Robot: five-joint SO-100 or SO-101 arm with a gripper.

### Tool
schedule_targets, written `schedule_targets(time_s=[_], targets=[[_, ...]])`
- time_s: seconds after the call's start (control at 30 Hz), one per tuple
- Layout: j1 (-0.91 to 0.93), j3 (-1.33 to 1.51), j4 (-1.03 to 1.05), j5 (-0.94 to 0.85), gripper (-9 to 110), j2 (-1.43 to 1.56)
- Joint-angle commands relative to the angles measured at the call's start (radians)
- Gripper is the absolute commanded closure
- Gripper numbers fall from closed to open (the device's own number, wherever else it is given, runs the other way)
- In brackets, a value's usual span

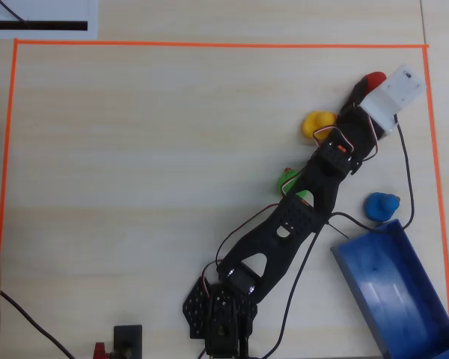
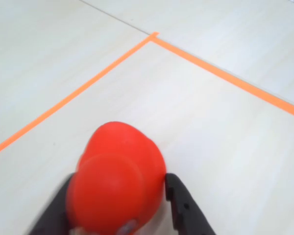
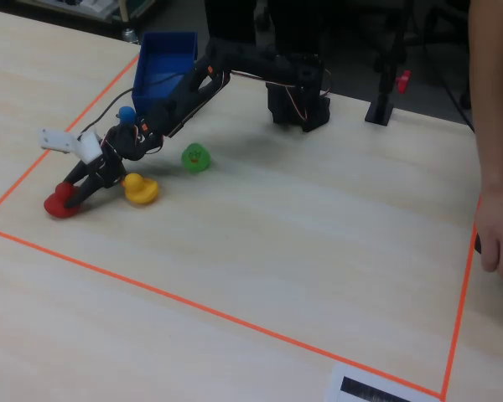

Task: Grasp red duck and put it into box.

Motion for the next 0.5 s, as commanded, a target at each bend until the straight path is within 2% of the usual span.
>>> schedule_targets(time_s=[0.0,0.3,0.37,0.47], targets=[[-0.028,-0.055,0.005,-0.014,101,0.028],[-0.018,-0.032,0.04,-0.029,101,0.087],[-0.011,-0.029,0.109,0.005,101,0.155],[0.003,-0.029,0.321,0.064,101,0.298]])
